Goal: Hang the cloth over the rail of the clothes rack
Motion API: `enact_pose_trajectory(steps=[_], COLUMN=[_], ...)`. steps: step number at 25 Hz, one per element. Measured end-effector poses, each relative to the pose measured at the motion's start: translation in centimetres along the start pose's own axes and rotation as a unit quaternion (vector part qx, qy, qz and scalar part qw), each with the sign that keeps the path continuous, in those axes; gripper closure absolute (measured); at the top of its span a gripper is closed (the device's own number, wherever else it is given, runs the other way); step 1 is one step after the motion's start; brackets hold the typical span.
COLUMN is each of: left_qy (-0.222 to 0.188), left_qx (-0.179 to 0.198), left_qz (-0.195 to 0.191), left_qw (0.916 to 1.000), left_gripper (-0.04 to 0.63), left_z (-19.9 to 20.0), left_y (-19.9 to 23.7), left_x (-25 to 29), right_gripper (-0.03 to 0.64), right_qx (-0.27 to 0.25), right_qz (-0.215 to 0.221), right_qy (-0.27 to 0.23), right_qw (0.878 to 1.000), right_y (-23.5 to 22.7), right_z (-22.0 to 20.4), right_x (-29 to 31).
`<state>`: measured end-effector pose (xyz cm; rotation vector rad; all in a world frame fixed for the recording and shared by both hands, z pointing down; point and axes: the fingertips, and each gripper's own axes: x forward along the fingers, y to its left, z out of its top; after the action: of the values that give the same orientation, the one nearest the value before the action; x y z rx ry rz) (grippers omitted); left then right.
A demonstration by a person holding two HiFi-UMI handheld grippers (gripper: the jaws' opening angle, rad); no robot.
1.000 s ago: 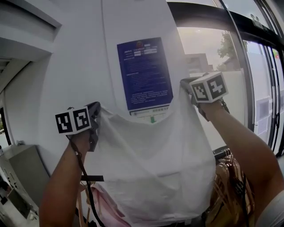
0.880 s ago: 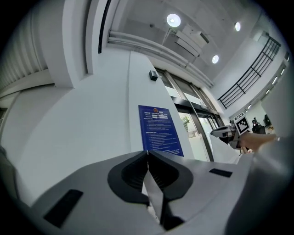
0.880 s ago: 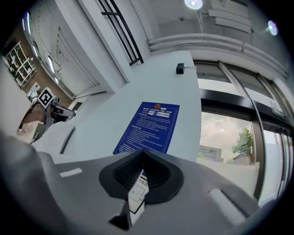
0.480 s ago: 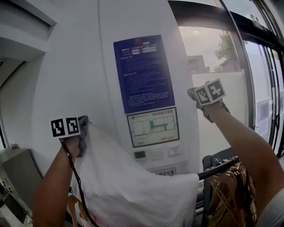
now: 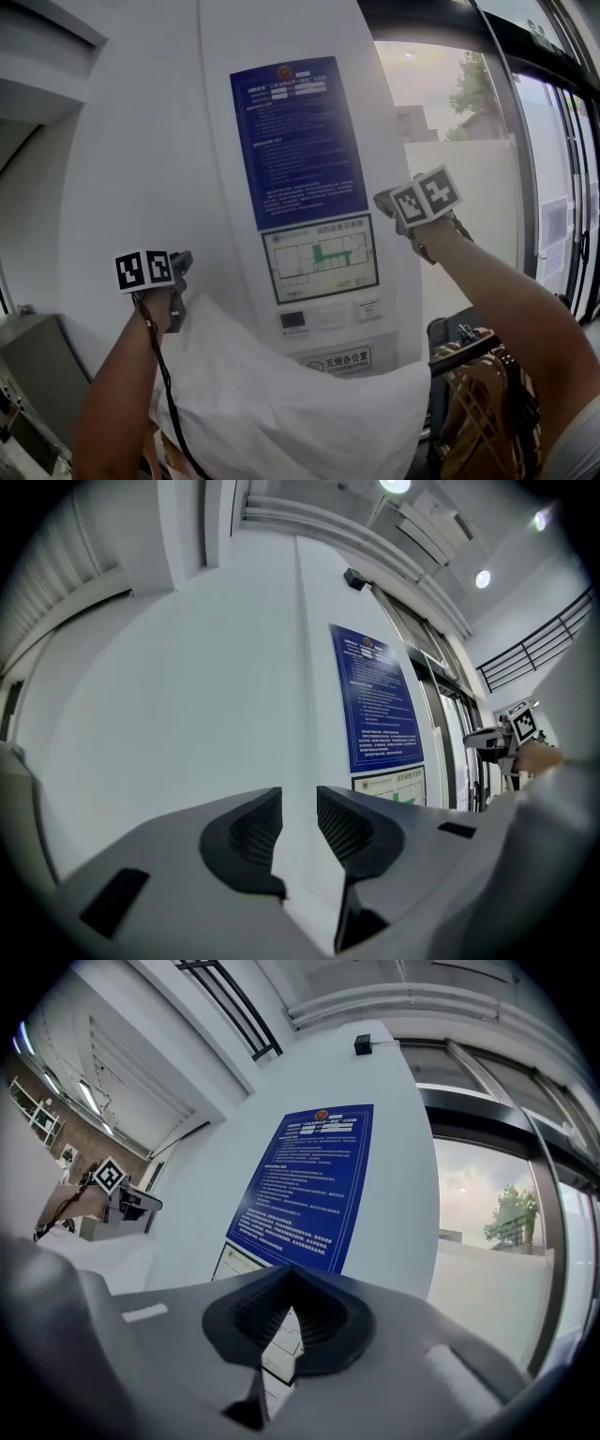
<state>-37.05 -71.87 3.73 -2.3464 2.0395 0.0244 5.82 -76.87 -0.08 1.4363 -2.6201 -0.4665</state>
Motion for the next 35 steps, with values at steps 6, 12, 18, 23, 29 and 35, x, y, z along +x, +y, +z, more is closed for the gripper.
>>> enact_pose_trajectory(steps=[6, 12, 18, 23, 29, 35], left_qy=[-0.007, -0.030, -0.042, -0.055, -0.053, -0.052], left_qx=[-0.008, 0.006, 0.020, 0.028, 0.012, -0.007], left_qz=[-0.016, -0.039, -0.096, -0.115, -0.093, -0.063], left_qw=[0.9998, 0.9988, 0.9943, 0.9915, 0.9942, 0.9966], left_gripper=[0.491, 0.570, 0.589, 0.591, 0.591, 0.590], left_z=[-0.4, -0.1, -0.4, -1.2, -3.3, -7.0], left_y=[-0.7, -2.7, -6.1, -8.2, -9.6, -11.9], left_x=[-0.2, -2.0, -5.7, -10.0, -16.3, -22.4], right_gripper=[0.615, 0.615, 0.614, 0.614, 0.614, 0.612], right_qx=[0.002, 0.007, 0.030, 0.047, 0.054, 0.076], right_qz=[0.013, 0.020, 0.029, 0.042, 0.087, 0.136], right_qy=[0.009, 0.025, 0.018, -0.006, -0.034, -0.013], right_qw=[1.000, 0.999, 0.999, 0.998, 0.994, 0.988], right_y=[1.9, 4.9, 9.0, 12.3, 16.4, 20.1], right_z=[-0.7, -2.0, -3.5, -4.4, -5.1, -10.2], right_x=[-0.9, -3.6, -8.5, -13.0, -20.1, -25.6])
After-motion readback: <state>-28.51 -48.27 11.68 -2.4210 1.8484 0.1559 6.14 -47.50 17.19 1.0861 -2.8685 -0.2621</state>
